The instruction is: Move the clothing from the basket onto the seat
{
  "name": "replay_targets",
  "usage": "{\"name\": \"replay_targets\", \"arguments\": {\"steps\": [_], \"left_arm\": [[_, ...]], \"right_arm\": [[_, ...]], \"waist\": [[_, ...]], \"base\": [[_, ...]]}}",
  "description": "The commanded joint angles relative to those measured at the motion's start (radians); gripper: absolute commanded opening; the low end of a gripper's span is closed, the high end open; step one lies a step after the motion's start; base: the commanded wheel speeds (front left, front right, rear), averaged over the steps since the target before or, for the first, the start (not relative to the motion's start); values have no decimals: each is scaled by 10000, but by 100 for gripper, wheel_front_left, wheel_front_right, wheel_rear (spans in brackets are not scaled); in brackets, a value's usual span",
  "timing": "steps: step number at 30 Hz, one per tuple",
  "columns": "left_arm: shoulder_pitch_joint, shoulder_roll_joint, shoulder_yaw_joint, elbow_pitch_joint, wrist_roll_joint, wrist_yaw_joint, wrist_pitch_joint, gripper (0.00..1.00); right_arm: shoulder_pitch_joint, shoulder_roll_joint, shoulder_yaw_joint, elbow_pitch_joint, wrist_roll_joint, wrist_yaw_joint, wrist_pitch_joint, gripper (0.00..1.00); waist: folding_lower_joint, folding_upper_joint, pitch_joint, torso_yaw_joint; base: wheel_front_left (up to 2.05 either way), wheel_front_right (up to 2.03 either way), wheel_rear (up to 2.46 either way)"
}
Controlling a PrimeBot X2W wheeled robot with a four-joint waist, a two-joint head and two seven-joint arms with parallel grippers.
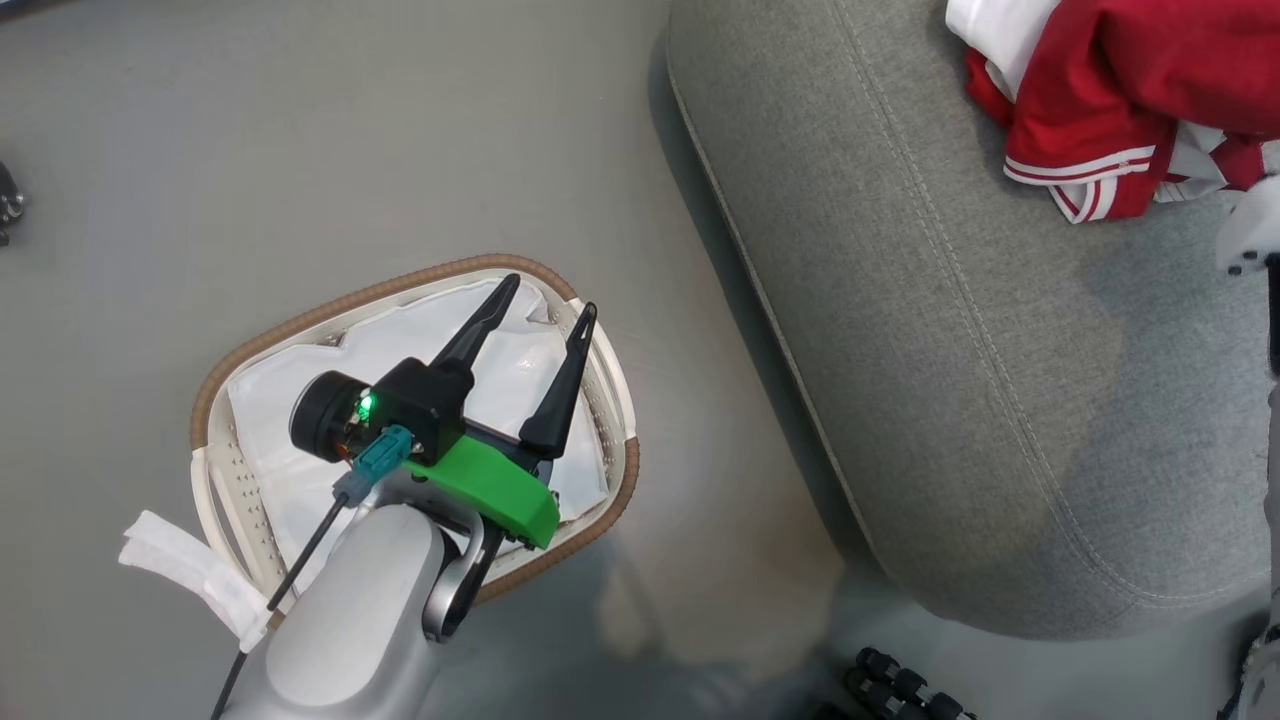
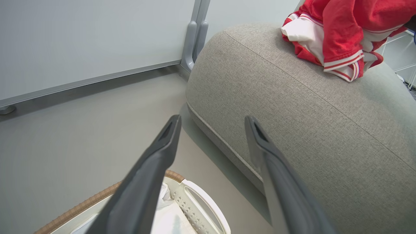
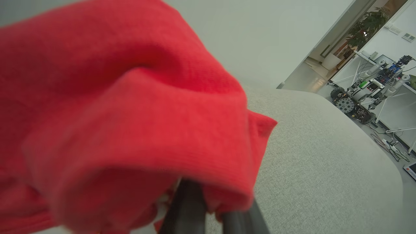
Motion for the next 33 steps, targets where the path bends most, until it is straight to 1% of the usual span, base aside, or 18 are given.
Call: {"name": "replay_targets", "arguments": {"steps": [1,2,3,4,9,13,20,26,33], "left_arm": [[-173,36,-29,46,-129,-40,-9,100],[-177,7,-47,77,-122,-40,-9,100],[-169,-22,-49,121,-153,-40,-9,100],[-148,-43,-42,153,-171,-40,-9,100],[166,-130,88,348,-255,-40,-9,100],[430,-291,252,486,-319,-41,-9,100],[1036,-570,683,702,-313,-41,-9,100],[1675,-769,1201,847,-201,-39,-9,100],[2355,-956,2068,986,30,-17,-9,100]], "right_arm": [[278,-28,-256,74,-128,-14,0,31],[387,-31,-398,104,-161,-14,-1,47],[534,-2,-540,129,-191,-14,0,72],[675,16,-626,128,-196,-14,0,100],[1553,89,-943,-68,-111,-14,0,100],[2498,204,-992,-286,33,-14,0,100],[3863,378,-655,-492,155,-14,0,100],[4585,622,105,-938,409,-14,0,100],[4763,909,1692,-1544,1275,-14,0,100]], "waist": [[-1,0,-71,-39],[-1,0,-112,-47],[-1,0,-184,-65],[-1,0,-245,-81],[-1,0,-769,-196],[-1,0,-1271,-247],[-1,0,-2190,-227],[-1,0,-2971,-77],[-1,0,-3736,410]], "base": [[0,0,0],[0,0,0],[0,0,0],[0,0,0],[0,0,0],[0,0,0],[0,0,0],[0,0,0],[0,0,0]]}}
